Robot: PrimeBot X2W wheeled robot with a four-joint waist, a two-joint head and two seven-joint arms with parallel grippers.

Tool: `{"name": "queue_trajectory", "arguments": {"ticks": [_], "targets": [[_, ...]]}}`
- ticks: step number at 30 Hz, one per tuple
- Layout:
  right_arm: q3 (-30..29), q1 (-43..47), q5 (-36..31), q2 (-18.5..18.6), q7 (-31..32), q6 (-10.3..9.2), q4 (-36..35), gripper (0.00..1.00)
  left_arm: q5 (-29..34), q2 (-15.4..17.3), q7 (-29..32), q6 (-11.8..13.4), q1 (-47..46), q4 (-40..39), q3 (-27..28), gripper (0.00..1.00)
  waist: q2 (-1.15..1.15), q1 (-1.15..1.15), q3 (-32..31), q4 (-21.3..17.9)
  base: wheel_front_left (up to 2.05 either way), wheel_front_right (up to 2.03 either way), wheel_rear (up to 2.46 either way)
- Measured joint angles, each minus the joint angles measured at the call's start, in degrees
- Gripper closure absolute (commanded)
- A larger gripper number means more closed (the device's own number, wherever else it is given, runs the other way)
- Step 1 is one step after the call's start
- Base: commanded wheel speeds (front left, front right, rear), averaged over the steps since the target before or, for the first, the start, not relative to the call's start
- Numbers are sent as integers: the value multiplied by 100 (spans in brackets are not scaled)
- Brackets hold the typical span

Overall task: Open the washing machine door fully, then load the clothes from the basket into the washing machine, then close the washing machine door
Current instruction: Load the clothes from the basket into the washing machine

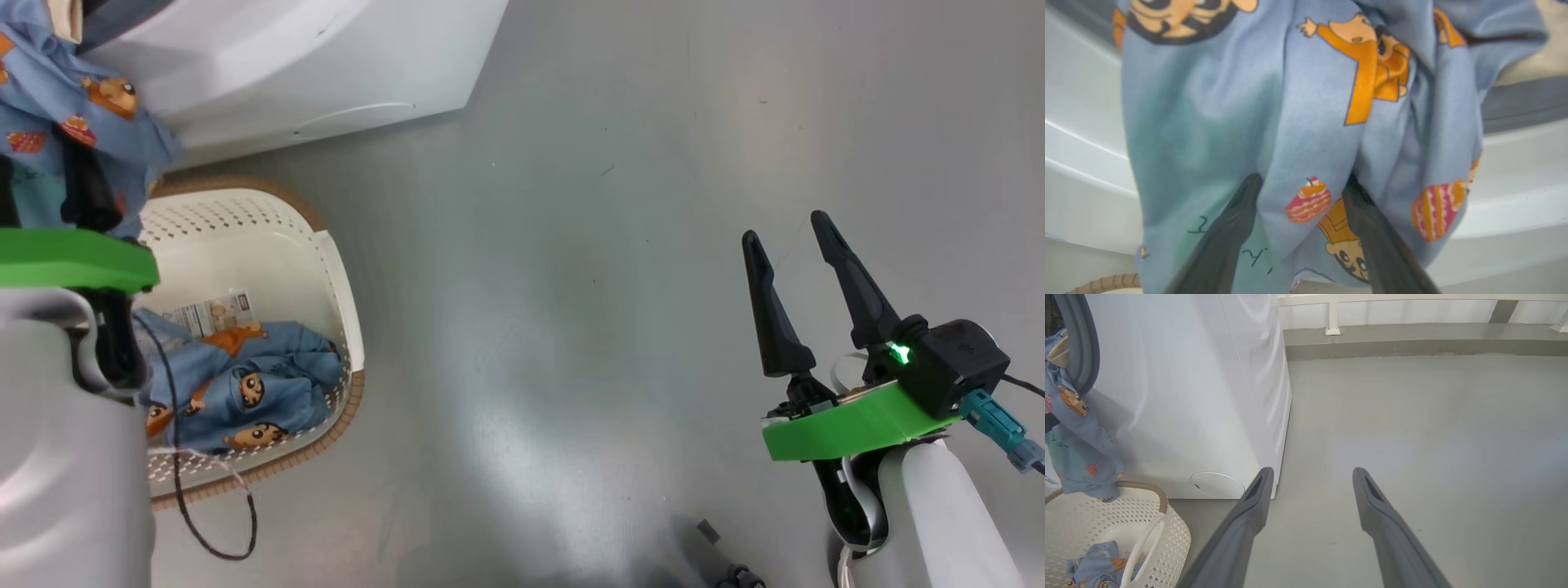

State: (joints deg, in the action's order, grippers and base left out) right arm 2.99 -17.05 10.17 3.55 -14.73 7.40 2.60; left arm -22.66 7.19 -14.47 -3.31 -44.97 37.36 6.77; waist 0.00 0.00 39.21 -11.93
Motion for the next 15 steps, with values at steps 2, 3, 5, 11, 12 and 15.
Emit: {"name": "queue_trajectory", "arguments": {"ticks": [2, 3, 5, 11, 12, 15], "targets": [[12, -2, 0, 2, 0, 0, -1, 0, 47, -23, 0, -5, -47, 60, 58, 0, 0, 0, 13, -16, 0, 0, 0], [19, -2, -1, 2, 0, 0, -2, 0, 65, -23, 0, -7, -65, 97, 97, 0, 0, 0, 18, -29, 0, 0, 0], [23, -2, -1, 2, 0, 0, -4, 0, 148, -29, 0, -55, -129, 148, 149, 0, 0, 0, 28, -56, 0, 0, 0], [14, -2, -1, 3, 0, 0, -8, 0, 386, -103, 0, -104, -279, 169, 279, 0, 0, 0, 70, -100, 0, 0, 0], [11, -2, 0, 3, 0, 0, -8, 0, 407, -121, 0, -105, -286, 169, 304, 18, 0, 0, 73, -99, 0, 0, 0], [0, -2, -1, 2, 0, 1, -7, 0, 506, -200, 0, -107, -287, 169, 396, 100, 0, 0, 65, -81, 0, 0, 0]]}}
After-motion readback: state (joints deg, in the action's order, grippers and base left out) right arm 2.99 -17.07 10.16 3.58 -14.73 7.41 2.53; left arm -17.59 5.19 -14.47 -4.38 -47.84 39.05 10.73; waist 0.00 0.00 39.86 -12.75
